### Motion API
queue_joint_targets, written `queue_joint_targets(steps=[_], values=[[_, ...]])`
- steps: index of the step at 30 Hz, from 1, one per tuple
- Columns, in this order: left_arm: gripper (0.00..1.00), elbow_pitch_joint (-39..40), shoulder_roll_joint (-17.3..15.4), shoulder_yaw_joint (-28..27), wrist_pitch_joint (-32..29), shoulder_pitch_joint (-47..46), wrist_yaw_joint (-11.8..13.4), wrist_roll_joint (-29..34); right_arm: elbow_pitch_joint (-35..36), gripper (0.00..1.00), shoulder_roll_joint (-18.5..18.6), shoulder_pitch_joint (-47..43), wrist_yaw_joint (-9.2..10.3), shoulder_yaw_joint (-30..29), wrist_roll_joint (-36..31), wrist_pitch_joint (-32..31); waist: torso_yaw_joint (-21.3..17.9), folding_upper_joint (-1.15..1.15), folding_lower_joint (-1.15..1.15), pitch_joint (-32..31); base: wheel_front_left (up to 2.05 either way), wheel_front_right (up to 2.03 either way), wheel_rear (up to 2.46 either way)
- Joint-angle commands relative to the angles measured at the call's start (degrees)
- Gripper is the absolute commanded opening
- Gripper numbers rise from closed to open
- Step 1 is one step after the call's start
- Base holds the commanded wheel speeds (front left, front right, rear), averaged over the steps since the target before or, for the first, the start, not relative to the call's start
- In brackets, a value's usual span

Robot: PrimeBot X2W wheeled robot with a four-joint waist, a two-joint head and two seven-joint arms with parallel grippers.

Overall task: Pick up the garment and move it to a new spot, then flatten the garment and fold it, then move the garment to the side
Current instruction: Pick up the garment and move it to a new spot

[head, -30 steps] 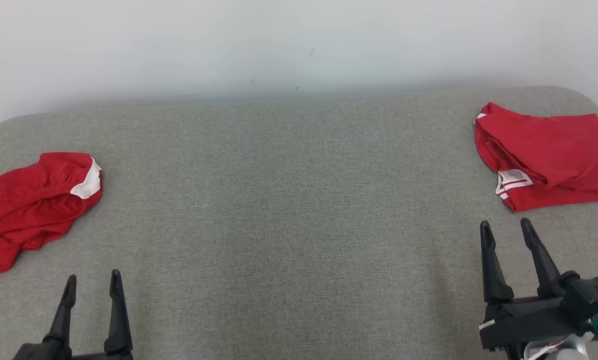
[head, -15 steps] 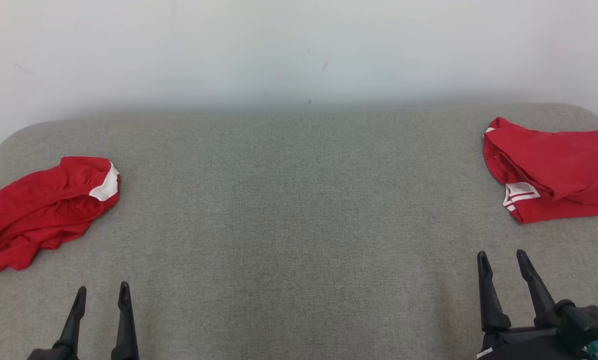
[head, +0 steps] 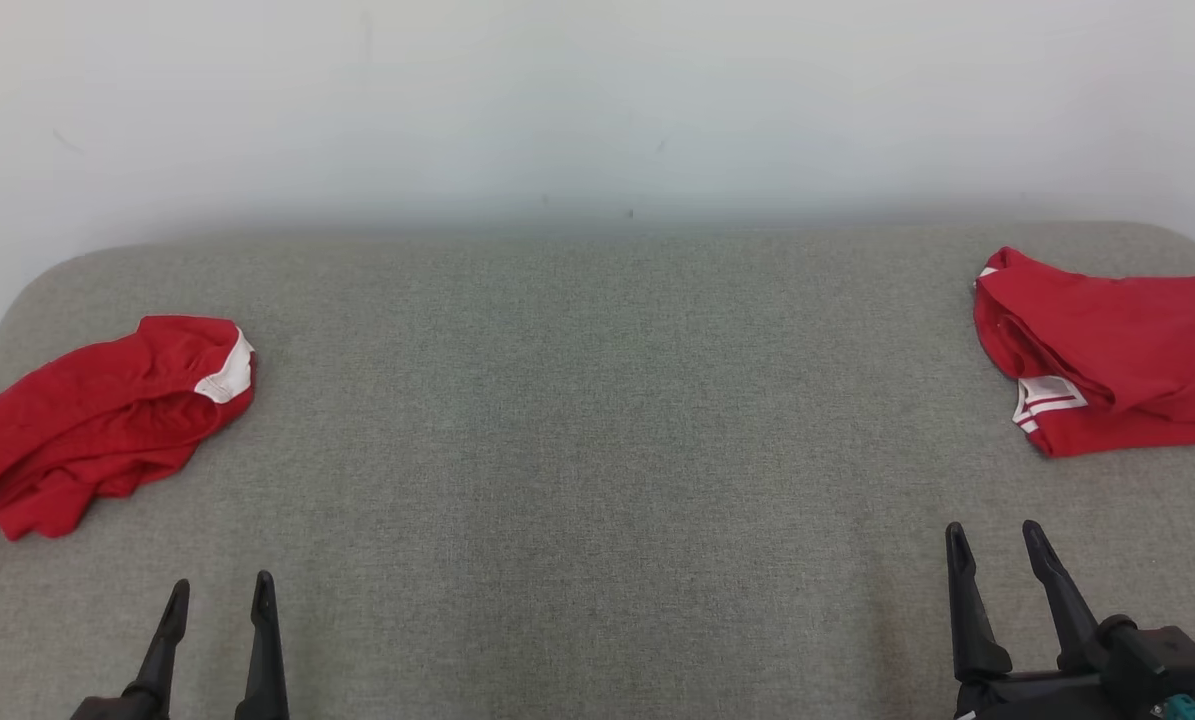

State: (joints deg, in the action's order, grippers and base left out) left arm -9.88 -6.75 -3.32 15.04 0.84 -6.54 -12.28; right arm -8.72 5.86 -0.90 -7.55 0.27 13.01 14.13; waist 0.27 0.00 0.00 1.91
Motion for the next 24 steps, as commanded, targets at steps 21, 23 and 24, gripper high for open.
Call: queue_joint_targets(steps=[21,23,24], values=[[1.0,-1.22,-0.54,-0.96,0.19,-1.84,-0.15,-0.14,-1.42,1.0,0.08,-0.66,0.15,0.48,0.37,0.62,3.0,0.0,0.0,-0.28,0.0,0.0,0.0],[1.0,-1.5,-0.67,-1.04,0.19,-2.13,-0.06,-0.09,-1.51,1.0,-0.03,-0.84,0.15,0.52,0.38,0.68,4.2,0.0,0.0,-0.17,0.0,0.0,0.0],[1.0,-1.5,-0.67,-1.04,0.19,-2.13,-0.06,-0.09,-1.51,1.0,-0.03,-0.84,0.15,0.52,0.38,0.68,4.2,0.0,0.0,-0.17,0.0,0.0,0.0]])
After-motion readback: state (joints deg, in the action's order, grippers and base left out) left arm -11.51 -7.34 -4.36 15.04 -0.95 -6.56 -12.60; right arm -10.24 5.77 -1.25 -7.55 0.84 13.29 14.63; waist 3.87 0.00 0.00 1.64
